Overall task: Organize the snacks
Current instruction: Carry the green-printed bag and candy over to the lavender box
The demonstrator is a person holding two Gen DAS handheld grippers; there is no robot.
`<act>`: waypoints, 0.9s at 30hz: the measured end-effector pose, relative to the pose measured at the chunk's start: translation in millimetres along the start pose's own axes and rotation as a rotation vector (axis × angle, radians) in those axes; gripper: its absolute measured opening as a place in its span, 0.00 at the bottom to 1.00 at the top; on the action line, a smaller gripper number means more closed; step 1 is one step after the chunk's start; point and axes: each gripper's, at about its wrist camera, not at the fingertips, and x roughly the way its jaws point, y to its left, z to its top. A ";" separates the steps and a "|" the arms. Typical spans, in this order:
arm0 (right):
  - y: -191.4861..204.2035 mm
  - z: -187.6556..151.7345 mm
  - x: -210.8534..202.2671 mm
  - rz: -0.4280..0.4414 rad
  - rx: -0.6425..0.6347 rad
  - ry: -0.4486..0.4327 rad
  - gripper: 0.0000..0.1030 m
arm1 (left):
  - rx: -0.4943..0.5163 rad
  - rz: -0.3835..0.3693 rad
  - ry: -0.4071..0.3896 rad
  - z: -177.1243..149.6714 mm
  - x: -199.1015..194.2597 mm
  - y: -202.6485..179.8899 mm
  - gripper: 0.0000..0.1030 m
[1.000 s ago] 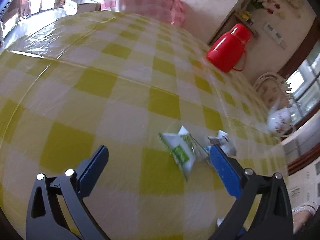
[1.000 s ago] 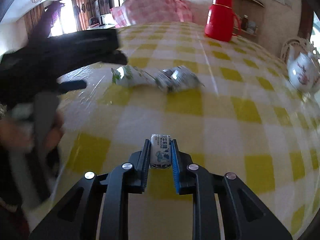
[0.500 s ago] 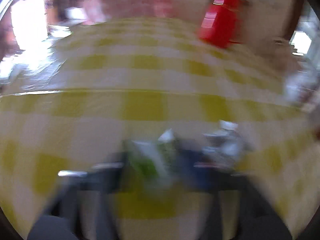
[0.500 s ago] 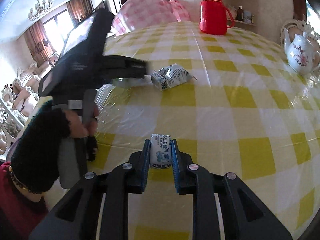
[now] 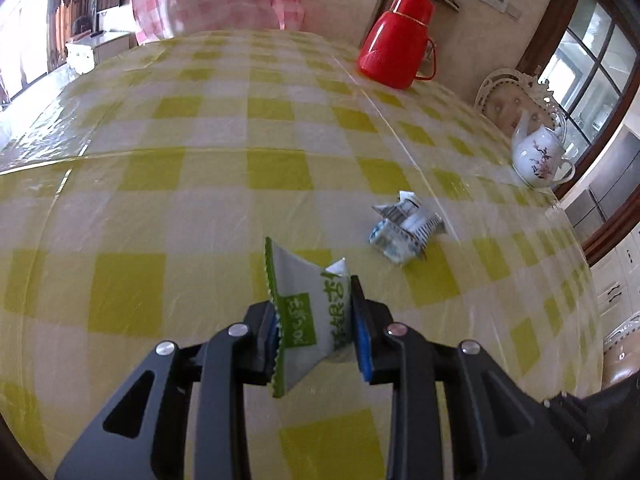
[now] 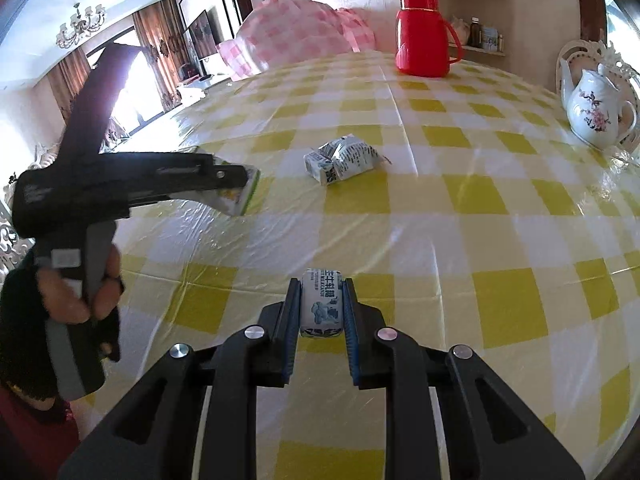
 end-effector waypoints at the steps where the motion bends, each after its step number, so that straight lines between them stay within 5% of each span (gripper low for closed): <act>1: 0.7 -0.8 0.0 0.000 0.000 0.002 0.19 | 0.005 0.003 -0.004 -2.9 -2.9 -0.3 0.29; 27: 43.0 -34.4 -19.3 0.031 -0.021 -0.016 0.19 | 0.110 -0.015 0.009 -69.7 -44.8 -10.7 0.30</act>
